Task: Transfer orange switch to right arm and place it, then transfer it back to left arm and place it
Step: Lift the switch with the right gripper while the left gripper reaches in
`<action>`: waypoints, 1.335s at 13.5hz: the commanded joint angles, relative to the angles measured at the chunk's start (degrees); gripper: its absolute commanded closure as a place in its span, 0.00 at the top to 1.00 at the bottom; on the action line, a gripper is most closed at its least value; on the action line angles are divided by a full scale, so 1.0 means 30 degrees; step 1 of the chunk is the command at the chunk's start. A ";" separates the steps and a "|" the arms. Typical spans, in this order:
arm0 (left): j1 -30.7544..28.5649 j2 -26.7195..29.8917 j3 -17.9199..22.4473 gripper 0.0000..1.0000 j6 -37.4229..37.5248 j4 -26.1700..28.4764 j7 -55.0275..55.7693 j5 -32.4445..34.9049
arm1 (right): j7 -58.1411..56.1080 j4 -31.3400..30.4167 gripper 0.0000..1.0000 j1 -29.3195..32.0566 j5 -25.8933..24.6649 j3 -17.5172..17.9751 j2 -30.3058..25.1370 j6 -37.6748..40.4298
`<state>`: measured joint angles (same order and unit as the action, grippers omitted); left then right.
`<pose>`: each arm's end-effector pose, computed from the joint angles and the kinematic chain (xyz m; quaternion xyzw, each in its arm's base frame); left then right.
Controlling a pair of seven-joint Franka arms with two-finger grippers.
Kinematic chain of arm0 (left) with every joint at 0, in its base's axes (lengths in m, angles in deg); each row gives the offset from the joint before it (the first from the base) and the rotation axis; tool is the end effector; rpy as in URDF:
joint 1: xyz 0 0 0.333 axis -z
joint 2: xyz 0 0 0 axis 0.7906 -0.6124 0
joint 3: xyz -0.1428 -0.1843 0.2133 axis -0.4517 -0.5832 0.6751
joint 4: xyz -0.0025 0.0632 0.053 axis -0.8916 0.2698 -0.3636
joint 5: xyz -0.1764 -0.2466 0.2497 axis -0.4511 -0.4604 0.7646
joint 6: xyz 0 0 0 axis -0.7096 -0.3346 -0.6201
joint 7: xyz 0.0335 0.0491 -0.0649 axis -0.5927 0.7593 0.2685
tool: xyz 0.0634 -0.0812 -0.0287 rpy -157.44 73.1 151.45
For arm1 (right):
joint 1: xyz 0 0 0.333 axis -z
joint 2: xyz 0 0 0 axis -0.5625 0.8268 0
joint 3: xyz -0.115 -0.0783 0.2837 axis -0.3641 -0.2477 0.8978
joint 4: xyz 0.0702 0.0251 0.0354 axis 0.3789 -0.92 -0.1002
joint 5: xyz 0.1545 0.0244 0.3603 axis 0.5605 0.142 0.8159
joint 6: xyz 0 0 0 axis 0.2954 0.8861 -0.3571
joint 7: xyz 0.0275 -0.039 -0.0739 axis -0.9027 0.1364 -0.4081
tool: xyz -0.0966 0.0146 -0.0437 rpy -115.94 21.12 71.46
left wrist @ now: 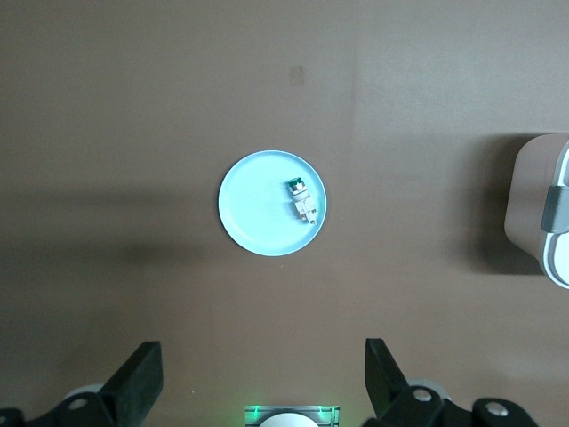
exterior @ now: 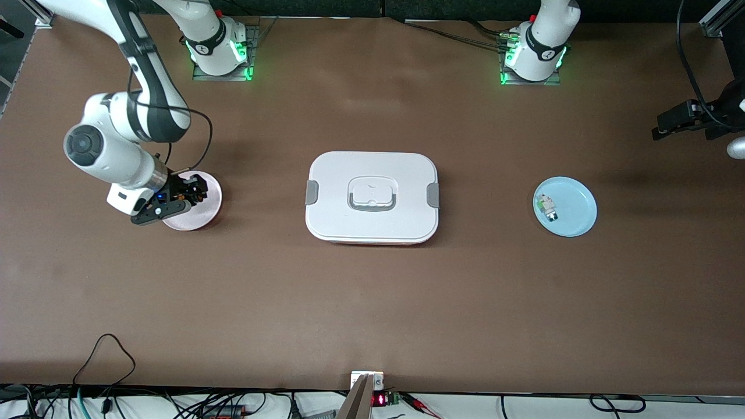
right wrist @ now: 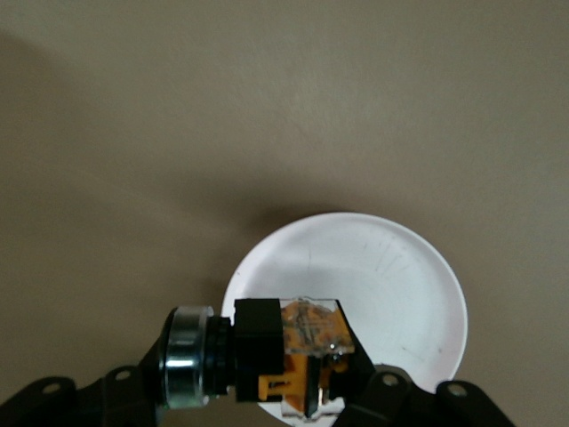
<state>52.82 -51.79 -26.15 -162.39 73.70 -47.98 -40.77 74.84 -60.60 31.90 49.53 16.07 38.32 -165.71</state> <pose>0.5576 0.0239 0.6297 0.9979 0.0124 -0.0626 0.0082 0.5646 0.0520 0.3109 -0.9857 -0.1667 0.0203 0.0163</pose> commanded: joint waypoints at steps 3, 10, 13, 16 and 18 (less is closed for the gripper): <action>-0.0078 -0.0017 -0.0011 1.00 0.0293 -0.0138 -0.0256 -0.0390 | -0.1549 0.1641 0.34 -0.1270 0.0960 0.0431 -0.1601 0.0456; -0.0076 -0.0748 -0.0862 1.00 0.2660 -0.0109 -0.0315 -0.2689 | -0.4796 0.5242 0.30 -0.3527 0.2372 0.0867 -0.2483 0.0544; -0.1099 -0.1886 -0.0773 1.00 0.4300 0.0007 -0.0286 -0.8569 | -0.5563 0.6710 0.30 -0.3617 0.3301 0.3030 -0.2103 0.0165; -0.1601 -0.3936 -0.0744 1.00 0.4923 0.0155 -0.0169 -1.3675 | -0.7139 0.7474 0.30 -0.3617 0.5531 0.5085 -0.1314 -0.2841; -0.1776 -0.4906 -0.0744 1.00 0.4719 0.0793 -0.0022 -1.7043 | -0.8488 0.7505 0.30 -0.3647 0.7080 0.5935 -0.0902 -0.4634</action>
<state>48.06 -64.09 -28.20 -148.64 75.01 -48.04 -84.44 54.10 -40.15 20.56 66.74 32.05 33.23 -176.27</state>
